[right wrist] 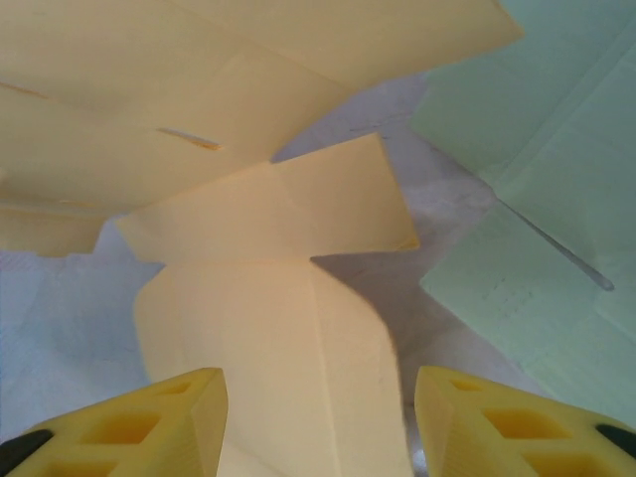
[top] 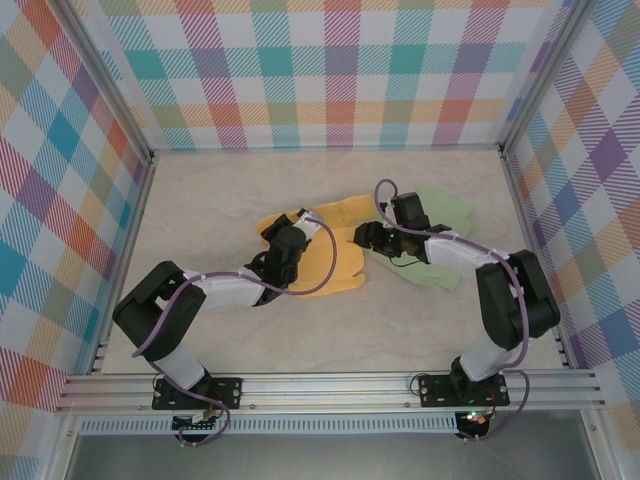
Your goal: Fold the paper box
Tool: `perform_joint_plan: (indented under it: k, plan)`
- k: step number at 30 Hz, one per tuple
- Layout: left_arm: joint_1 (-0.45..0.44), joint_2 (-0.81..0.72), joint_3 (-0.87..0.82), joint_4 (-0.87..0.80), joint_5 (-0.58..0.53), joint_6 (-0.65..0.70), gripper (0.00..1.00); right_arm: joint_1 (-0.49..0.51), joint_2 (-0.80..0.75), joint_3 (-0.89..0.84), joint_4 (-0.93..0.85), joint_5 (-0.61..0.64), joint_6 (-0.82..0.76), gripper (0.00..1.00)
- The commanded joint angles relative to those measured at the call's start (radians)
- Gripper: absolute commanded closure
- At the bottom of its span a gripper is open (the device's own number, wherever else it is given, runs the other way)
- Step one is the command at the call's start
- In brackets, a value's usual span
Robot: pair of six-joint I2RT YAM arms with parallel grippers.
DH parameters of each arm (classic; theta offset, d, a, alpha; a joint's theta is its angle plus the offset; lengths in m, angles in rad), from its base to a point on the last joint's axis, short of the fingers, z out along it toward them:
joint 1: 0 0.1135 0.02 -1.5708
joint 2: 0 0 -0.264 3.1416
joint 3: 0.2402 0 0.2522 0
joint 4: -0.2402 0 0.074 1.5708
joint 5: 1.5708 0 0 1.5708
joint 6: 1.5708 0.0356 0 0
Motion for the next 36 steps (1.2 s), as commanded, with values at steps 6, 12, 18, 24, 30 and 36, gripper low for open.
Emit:
perform_joint_plan:
  k: [6,12,18,24,30,36]
  plan:
    - [-0.016,-0.029,-0.005,0.01,0.007,-0.022,1.0,0.001,0.106,0.031,0.165,0.023,-0.007,0.44]
    - [-0.016,-0.019,0.004,0.011,0.007,-0.023,1.0,0.002,0.144,0.047,0.208,-0.017,0.0,0.49]
    - [-0.017,0.007,0.022,0.006,-0.003,-0.03,1.0,0.002,0.123,0.028,0.298,-0.076,0.032,0.57]
    - [-0.017,0.027,0.041,-0.001,-0.01,-0.044,1.0,0.006,0.112,0.018,0.338,-0.097,0.059,0.63]
    - [-0.016,0.032,0.049,-0.014,-0.014,-0.05,1.0,0.009,0.099,0.002,0.331,-0.025,0.074,0.66]
    - [-0.017,0.03,0.05,-0.021,-0.014,-0.053,1.0,0.014,0.074,-0.019,0.362,0.03,0.058,0.64]
